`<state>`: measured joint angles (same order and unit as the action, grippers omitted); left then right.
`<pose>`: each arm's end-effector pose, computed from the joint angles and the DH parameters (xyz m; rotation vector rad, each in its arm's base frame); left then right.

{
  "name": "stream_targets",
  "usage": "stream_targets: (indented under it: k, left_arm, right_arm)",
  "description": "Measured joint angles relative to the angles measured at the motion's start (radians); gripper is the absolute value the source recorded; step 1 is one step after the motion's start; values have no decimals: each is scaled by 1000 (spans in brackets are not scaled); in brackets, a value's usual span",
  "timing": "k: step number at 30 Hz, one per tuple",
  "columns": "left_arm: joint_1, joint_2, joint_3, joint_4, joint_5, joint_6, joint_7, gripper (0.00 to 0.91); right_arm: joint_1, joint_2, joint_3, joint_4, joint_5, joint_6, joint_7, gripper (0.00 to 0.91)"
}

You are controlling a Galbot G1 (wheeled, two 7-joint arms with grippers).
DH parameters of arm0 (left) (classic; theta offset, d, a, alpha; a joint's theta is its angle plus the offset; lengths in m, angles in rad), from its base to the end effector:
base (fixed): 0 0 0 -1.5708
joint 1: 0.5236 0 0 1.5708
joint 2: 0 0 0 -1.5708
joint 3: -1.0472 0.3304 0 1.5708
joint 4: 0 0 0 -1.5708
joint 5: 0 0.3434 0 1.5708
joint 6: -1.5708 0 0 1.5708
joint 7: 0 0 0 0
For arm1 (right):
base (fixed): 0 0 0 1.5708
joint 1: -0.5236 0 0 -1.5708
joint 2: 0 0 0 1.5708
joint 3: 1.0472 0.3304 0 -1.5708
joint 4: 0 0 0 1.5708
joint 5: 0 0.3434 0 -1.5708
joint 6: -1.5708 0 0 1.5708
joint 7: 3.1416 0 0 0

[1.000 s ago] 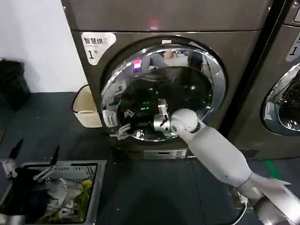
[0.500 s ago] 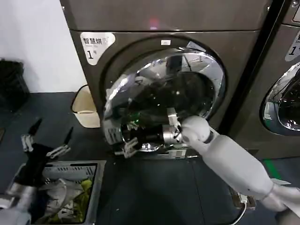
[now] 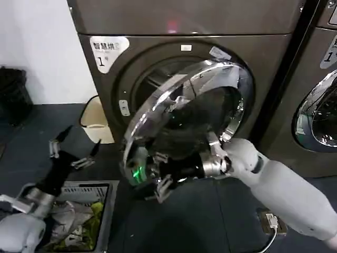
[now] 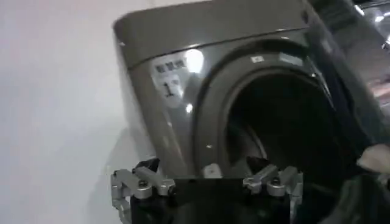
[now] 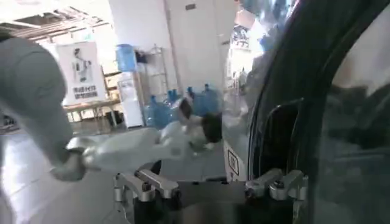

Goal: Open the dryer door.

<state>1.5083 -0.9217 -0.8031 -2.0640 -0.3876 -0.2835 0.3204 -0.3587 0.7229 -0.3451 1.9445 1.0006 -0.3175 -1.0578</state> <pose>0.2233 0.1679 -0.2039 0.6088 2.6955 0.5008 0.3619 0.0077 -0.1149 2.4196 -1.7338 0.0540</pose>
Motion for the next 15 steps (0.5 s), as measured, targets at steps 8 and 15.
stream_targets:
  k: [8, 15]
  left_arm:
    - [-46, 101, 86, 28, -5, 10, 43, 907]
    - [-121, 172, 200, 51, -10, 34, 60, 907]
  right_arm:
    - [-39, -76, 42, 7, -20, 26, -130, 907]
    - [-86, -138, 87, -7, -91, 81, -288, 907]
